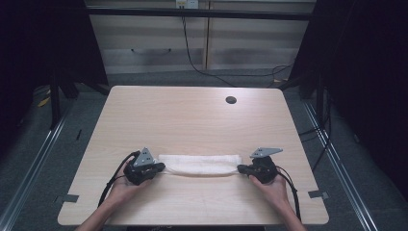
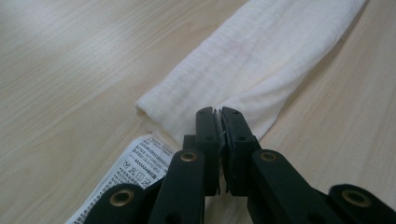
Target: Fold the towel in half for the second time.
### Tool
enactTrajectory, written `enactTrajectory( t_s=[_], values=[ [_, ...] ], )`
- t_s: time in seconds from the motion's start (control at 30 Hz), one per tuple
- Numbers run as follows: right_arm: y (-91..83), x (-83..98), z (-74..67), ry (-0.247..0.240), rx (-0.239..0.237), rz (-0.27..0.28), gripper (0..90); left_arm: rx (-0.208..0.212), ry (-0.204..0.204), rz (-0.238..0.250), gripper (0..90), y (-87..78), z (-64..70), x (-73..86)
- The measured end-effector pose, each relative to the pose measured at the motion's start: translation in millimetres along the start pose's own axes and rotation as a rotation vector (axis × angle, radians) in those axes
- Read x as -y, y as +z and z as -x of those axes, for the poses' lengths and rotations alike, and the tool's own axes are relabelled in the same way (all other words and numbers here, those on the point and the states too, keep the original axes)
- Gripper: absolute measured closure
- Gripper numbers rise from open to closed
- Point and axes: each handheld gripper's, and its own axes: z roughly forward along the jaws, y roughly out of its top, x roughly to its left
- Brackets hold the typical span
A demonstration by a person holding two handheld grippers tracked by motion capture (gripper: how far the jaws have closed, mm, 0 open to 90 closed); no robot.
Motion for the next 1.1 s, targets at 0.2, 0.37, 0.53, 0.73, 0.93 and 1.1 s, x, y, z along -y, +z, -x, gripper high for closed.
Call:
enactTrajectory(
  t_s=[0.2,0.37,0.53,0.73,0.93,1.1],
  values=[
    [-0.9,2.0,-3.1,-0.012,-0.04,0.017,84.0,0.049,-0.027,0.011,78.9,-7.7,-2.6,3.4],
    [-8.2,1.1,-4.3,0.0,-0.068,0.054,77.1,0.078,-0.082,0.037,70.0,-17.6,-6.5,4.0],
    [-25.9,1.7,-3.0,0.014,-0.066,0.119,73.4,0.063,-0.112,0.084,59.9,-31.4,-4.8,1.4],
    [-50.9,5.7,0.2,0.059,-0.045,0.189,67.4,0.035,-0.167,0.093,42.4,-49.8,-4.3,0.9],
    [-68.2,16.7,-0.3,0.081,-0.007,0.217,58.1,0.022,-0.242,0.107,32.2,-65.5,-12.1,11.3],
    [-77.5,28.6,3.9,0.103,0.02,0.235,49.2,0.001,-0.275,0.134,28.3,-81.9,-18.9,21.8]
  ],
)
